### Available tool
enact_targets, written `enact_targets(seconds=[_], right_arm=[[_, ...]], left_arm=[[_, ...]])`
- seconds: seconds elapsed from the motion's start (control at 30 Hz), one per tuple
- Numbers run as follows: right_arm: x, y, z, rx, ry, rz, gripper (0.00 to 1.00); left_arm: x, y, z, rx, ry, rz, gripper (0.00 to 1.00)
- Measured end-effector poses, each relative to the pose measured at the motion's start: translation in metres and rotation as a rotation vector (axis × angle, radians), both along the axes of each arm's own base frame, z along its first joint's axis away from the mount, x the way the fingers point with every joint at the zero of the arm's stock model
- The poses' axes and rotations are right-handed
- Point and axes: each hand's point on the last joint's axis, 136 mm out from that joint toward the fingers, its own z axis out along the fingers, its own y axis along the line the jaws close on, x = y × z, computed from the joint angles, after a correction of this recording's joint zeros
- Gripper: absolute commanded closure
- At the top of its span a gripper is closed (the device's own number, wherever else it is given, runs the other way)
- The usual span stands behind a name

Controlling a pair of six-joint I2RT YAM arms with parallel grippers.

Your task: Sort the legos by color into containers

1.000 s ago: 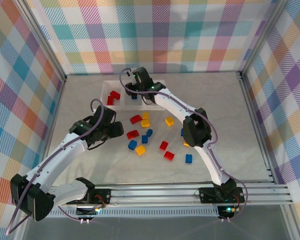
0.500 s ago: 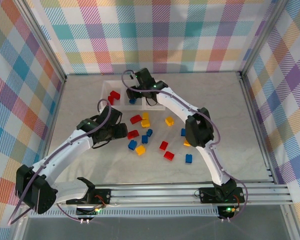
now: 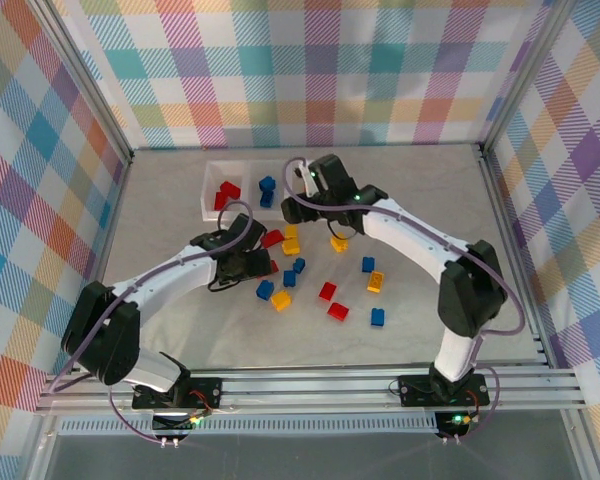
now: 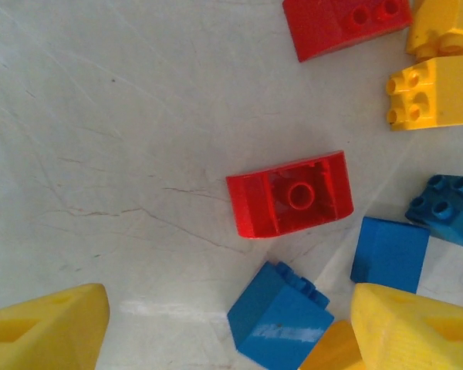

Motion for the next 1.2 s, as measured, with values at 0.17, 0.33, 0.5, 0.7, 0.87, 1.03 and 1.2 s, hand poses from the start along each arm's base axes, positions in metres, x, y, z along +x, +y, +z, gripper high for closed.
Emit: enact_targets(seconds=[0.17, 0.33, 0.5, 0.7, 0.87, 1.03, 1.2], right_arm=[[-0.032, -0.019, -0.035, -0.029, 0.089, -0.014, 0.26], [-0.064, -0.041, -0.059, -0.058, 0.139, -0.042, 0.24], [-0.083, -0.061, -0.054, -0.041, 0.13, -0.076, 0.23], [-0.093, -0.077, -0.042, -0.021, 0.098, -0.113, 0.22], [-0.102, -0.091, -0.039, -0.028, 0.08, -0.132, 0.22], [-0.106, -0.101, -0.036, -0.043, 0.066, -0.153, 0.21], [-0.109, -0.107, -0.038, -0.055, 0.068, -0.165, 0.21]], left_arm=[[0.011, -0.01, -0.016, -0.018, 0.009, 0.029, 0.18], [0.021, -0.02, -0.03, -0.021, 0.021, 0.038, 0.17], [0.023, -0.029, -0.036, -0.017, 0.028, 0.024, 0.14], [0.03, -0.033, -0.038, -0.011, 0.029, 0.024, 0.14], [0.033, -0.034, -0.041, -0.002, 0.033, 0.026, 0.16], [0.032, -0.033, -0.05, 0.012, 0.054, 0.025, 0.19], [0.032, -0.033, -0.052, 0.017, 0.06, 0.024, 0.26]])
